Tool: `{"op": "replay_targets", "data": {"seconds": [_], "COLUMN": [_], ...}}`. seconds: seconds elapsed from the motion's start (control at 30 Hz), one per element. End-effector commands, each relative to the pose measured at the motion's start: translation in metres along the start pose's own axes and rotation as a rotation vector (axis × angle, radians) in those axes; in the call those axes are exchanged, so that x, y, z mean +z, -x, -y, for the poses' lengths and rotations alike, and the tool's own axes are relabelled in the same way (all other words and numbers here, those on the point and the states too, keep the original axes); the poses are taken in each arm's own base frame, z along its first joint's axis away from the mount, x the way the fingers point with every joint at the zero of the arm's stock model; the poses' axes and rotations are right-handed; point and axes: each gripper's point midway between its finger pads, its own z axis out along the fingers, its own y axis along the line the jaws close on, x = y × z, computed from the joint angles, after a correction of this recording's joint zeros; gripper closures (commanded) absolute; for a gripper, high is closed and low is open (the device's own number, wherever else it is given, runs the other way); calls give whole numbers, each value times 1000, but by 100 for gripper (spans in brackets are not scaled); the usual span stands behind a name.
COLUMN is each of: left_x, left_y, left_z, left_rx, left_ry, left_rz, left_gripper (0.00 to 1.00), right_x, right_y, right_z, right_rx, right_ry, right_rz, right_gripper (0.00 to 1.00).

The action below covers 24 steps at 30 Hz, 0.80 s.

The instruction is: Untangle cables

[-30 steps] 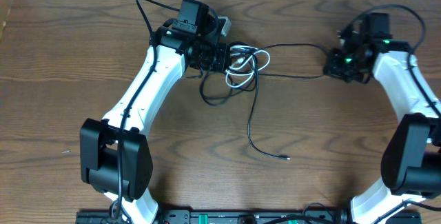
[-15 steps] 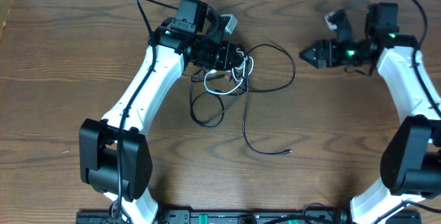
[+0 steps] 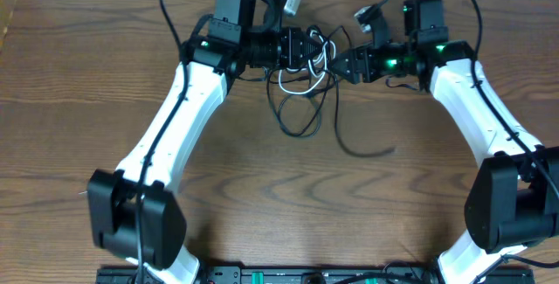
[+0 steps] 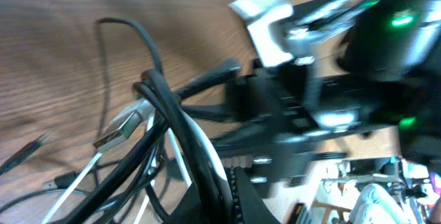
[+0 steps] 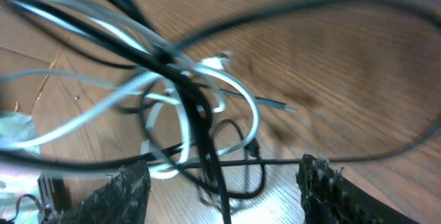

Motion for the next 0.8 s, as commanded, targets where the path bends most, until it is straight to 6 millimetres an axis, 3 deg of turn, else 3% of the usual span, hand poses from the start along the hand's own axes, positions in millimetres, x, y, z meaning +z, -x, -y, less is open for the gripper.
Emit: {"op": "replay_targets", "data": {"seconds": [0.0, 0.17, 0.3, 0.43, 0.5, 0.77], "left_x": [-20, -24, -24, -26, -30, -62], "left_y": [9, 10, 9, 10, 11, 28], "left_z": [29, 35, 36, 38, 40, 50], "left_rx": [-49, -111, -137, -132, -125, -79], "left_ry": [-53, -66, -72, -74, -73, -32], "left_rz": [37, 39, 35, 39, 49, 157], "left_gripper": [93, 93, 93, 93, 93, 93], "right_x": [4, 12, 19, 29, 29, -3], "right_y": [14, 26, 26, 11, -1, -35], "right_z": [-9, -6, 11, 28, 46, 99], "right_rx": [32, 80, 167, 253, 320, 434], "right_ry": [-29, -95, -219, -289, -368, -615], "right_rz": [34, 86, 108, 77, 57, -7], "right_gripper": [37, 43, 47, 51, 53, 55]}}
